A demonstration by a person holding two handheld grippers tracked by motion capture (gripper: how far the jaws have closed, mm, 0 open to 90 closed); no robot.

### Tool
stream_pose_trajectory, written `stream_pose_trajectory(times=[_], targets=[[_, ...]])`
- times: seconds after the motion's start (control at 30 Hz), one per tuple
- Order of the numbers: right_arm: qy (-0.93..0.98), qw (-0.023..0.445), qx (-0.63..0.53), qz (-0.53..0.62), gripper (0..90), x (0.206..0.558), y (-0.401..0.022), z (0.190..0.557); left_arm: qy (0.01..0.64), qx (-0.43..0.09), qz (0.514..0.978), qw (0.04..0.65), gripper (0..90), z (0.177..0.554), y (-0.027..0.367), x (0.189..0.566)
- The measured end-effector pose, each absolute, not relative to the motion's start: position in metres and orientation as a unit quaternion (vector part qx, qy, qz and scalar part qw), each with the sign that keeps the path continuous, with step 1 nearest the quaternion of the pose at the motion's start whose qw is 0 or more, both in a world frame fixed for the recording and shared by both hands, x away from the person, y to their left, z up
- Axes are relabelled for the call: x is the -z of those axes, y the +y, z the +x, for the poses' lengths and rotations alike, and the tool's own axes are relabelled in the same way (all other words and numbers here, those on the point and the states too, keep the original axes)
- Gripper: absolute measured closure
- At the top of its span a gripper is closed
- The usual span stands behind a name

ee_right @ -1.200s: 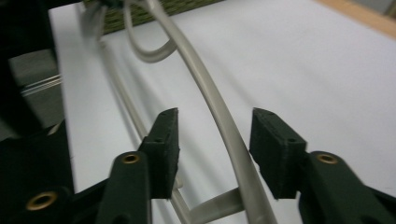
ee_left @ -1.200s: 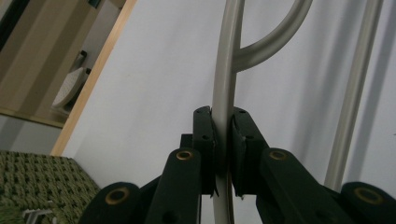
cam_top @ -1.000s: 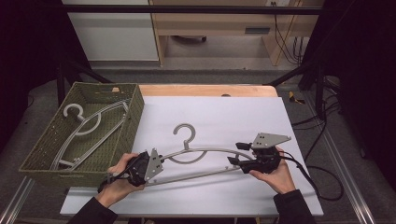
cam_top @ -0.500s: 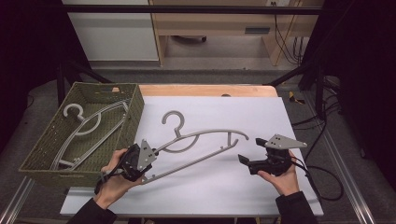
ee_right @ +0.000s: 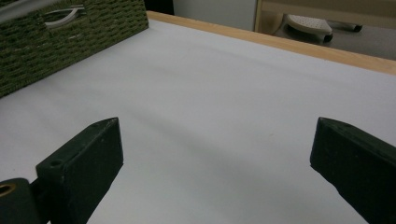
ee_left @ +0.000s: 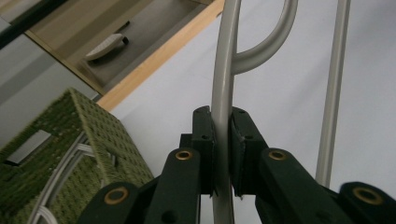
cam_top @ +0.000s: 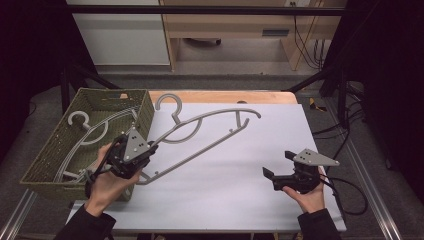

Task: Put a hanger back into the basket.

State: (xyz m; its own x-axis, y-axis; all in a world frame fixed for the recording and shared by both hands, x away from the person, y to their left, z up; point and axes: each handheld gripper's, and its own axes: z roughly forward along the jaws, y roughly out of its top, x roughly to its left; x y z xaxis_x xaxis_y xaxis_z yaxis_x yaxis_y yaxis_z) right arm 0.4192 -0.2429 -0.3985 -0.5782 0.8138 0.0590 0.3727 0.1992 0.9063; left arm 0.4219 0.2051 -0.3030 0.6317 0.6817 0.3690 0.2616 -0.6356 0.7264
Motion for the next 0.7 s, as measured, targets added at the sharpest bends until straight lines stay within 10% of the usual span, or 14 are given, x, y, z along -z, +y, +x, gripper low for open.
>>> stream_pose_trajectory(times=[0.7], targets=[[0.730,0.222,-0.504,0.406,1.0,0.398,-0.249,0.416,0.347,-0.364,0.800,0.326,81.9,0.445,0.281,0.261]])
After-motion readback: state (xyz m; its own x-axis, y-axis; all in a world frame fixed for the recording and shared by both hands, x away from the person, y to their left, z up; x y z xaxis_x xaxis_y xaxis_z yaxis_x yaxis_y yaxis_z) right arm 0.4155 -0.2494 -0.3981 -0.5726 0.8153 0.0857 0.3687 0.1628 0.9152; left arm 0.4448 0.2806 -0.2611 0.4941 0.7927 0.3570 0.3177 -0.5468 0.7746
